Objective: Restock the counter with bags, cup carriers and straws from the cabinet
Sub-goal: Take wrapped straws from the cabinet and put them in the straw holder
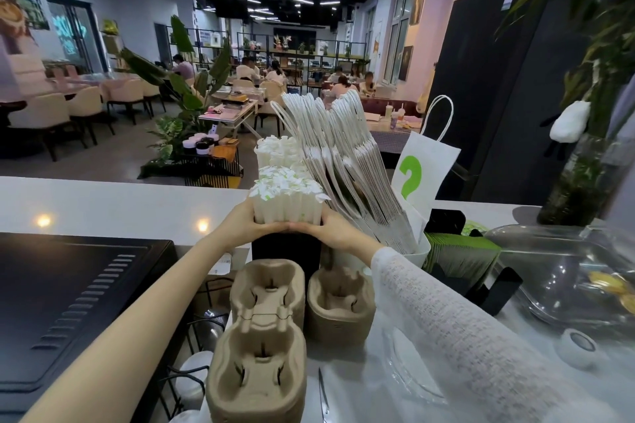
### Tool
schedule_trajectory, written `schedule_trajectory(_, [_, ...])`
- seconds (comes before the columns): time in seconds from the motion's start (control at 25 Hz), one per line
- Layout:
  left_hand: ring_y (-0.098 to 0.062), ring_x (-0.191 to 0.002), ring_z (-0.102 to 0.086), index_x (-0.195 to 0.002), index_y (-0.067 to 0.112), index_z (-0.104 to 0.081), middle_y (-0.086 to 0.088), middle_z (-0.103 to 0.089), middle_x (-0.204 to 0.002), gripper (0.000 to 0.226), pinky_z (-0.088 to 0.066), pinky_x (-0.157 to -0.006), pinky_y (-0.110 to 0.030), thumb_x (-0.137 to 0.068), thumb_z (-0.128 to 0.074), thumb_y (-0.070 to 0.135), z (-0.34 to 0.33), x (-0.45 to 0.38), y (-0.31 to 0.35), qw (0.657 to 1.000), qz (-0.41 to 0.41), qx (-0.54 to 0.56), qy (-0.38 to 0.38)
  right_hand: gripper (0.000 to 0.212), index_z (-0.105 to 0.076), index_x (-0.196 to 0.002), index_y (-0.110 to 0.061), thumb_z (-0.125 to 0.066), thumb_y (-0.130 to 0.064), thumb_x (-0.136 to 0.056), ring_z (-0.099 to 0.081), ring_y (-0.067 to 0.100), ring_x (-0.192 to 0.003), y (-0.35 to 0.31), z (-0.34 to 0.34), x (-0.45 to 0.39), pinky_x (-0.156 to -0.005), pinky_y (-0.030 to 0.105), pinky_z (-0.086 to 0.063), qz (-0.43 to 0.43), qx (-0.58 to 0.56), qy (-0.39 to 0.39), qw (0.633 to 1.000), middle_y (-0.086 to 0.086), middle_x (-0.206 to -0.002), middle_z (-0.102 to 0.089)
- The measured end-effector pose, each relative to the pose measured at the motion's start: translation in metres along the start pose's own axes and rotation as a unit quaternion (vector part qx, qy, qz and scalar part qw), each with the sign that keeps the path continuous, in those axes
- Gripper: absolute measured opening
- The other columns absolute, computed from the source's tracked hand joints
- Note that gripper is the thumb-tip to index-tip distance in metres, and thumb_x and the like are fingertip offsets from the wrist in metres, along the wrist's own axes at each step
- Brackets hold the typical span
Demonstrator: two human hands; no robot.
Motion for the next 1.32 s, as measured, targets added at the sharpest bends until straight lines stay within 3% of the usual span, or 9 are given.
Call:
schedule_trajectory(0.2, [0.019, -0.101, -0.055, -0.113, 0.045, -0.048, 0.022, -0.056, -0.117, 0.041, -0.044, -0.081, -0.002, -0.085, -0.070, 0.024, -0.014, 0.005, 0.003, 0.996, -0.042, 0.012, -0.074, 0.065, -0.042, -0.139, -0.014, -0.069, -0.038, -0.085, -0.051, 0.012, -0.120, -0.001, -0.002, -0.001, -0.101, 0.025, -0.040, 0.023, -0.004, 0.010, 1.000, 0.001, -0.132, -0.056])
schedule_trajectory(0.32, [0.007, -0.121, -0.049, -0.130, 0.037, -0.044, 0.014, -0.051, -0.133, 0.059, -0.042, -0.098, -0.012, -0.080, -0.075, 0.029, -0.019, 0.006, -0.004, 0.994, -0.059, 0.009, -0.096, 0.072, -0.040, -0.141, -0.018, -0.070, -0.046, -0.082, -0.052, 0.014, -0.123, 0.003, -0.001, -0.005, -0.108, 0.034, -0.040, 0.023, 0.011, 0.004, 1.000, -0.002, -0.134, -0.056])
schedule_trajectory(0.44, [-0.006, -0.128, -0.047, -0.130, 0.040, -0.043, 0.008, -0.048, -0.140, 0.067, -0.039, -0.103, -0.019, -0.074, -0.079, 0.035, -0.019, 0.003, -0.010, 0.995, -0.066, 0.007, -0.075, 0.068, -0.040, -0.142, -0.016, -0.070, -0.038, -0.085, -0.051, 0.014, -0.124, 0.003, 0.000, -0.007, -0.107, 0.030, -0.039, 0.030, 0.003, 0.008, 1.000, -0.002, -0.135, -0.055])
schedule_trajectory(0.64, [0.015, -0.120, -0.045, -0.127, 0.048, -0.042, 0.022, -0.047, -0.133, 0.064, -0.040, -0.101, -0.016, -0.078, -0.078, 0.029, -0.019, 0.000, -0.005, 0.994, -0.064, 0.023, -0.088, 0.060, -0.042, -0.139, -0.015, -0.070, -0.026, -0.087, -0.052, 0.005, -0.117, -0.007, 0.003, -0.005, -0.098, 0.011, -0.042, 0.046, -0.047, 0.014, 0.998, -0.008, -0.127, -0.056])
schedule_trajectory(0.72, [0.012, -0.129, -0.036, -0.144, 0.043, -0.027, 0.025, -0.034, -0.144, 0.079, -0.035, -0.107, -0.021, -0.080, -0.073, 0.043, -0.020, -0.002, -0.022, 0.991, -0.024, 0.074, -0.110, 0.059, -0.043, -0.137, -0.020, -0.071, -0.028, -0.086, -0.054, -0.006, -0.109, -0.003, 0.006, 0.005, -0.100, 0.014, -0.041, 0.033, -0.083, 0.041, 0.995, -0.016, -0.121, -0.057])
schedule_trajectory(0.84, [-0.006, -0.145, -0.020, -0.152, 0.036, -0.009, 0.016, -0.016, -0.158, 0.105, -0.023, -0.119, -0.041, -0.068, -0.048, 0.085, 0.005, -0.008, -0.066, 0.982, 0.079, 0.172, -0.019, 0.085, -0.031, -0.143, -0.028, -0.081, -0.035, -0.075, -0.049, -0.015, -0.115, 0.013, -0.009, 0.021, -0.099, 0.008, -0.037, 0.031, -0.072, 0.033, 0.996, -0.021, -0.129, -0.053])
schedule_trajectory(0.96, [-0.010, -0.147, -0.016, -0.154, 0.026, -0.015, 0.009, -0.015, -0.160, 0.114, -0.017, -0.121, -0.039, -0.064, -0.024, 0.095, 0.009, -0.018, -0.101, 0.947, 0.152, 0.281, 0.031, 0.113, -0.016, -0.151, -0.023, -0.089, -0.031, -0.065, -0.045, 0.005, -0.130, 0.034, -0.020, 0.018, -0.108, 0.021, -0.034, -0.012, -0.092, 0.007, 0.996, -0.007, -0.143, -0.046])
schedule_trajectory(1.12, [-0.016, -0.141, -0.034, -0.149, 0.029, -0.033, 0.006, -0.037, -0.154, 0.090, -0.022, -0.119, -0.043, -0.080, -0.012, 0.084, -0.016, -0.035, -0.105, 0.889, 0.175, 0.422, 0.036, 0.116, -0.023, -0.150, -0.027, -0.083, -0.056, -0.055, -0.053, 0.006, -0.124, 0.039, -0.022, 0.003, -0.112, 0.032, -0.037, -0.036, -0.167, -0.007, 0.985, -0.009, -0.136, -0.055])
schedule_trajectory(1.32, [-0.020, -0.126, -0.051, -0.122, 0.038, -0.059, 0.005, -0.060, -0.132, 0.061, -0.035, -0.111, -0.042, -0.095, -0.013, 0.066, -0.027, -0.049, -0.091, 0.878, 0.154, 0.450, 0.060, 0.117, -0.025, -0.150, -0.033, -0.075, -0.076, -0.053, -0.054, 0.013, -0.126, 0.050, -0.026, -0.011, -0.114, 0.040, -0.036, -0.052, -0.253, 0.013, 0.966, -0.007, -0.137, -0.056])
Point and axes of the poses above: each hand's wrist, its own x-axis away from the middle knuckle, its own z-axis out of the back of the hand, y = z × x, the point moved 10 cm from there along -x, towards the middle knuckle
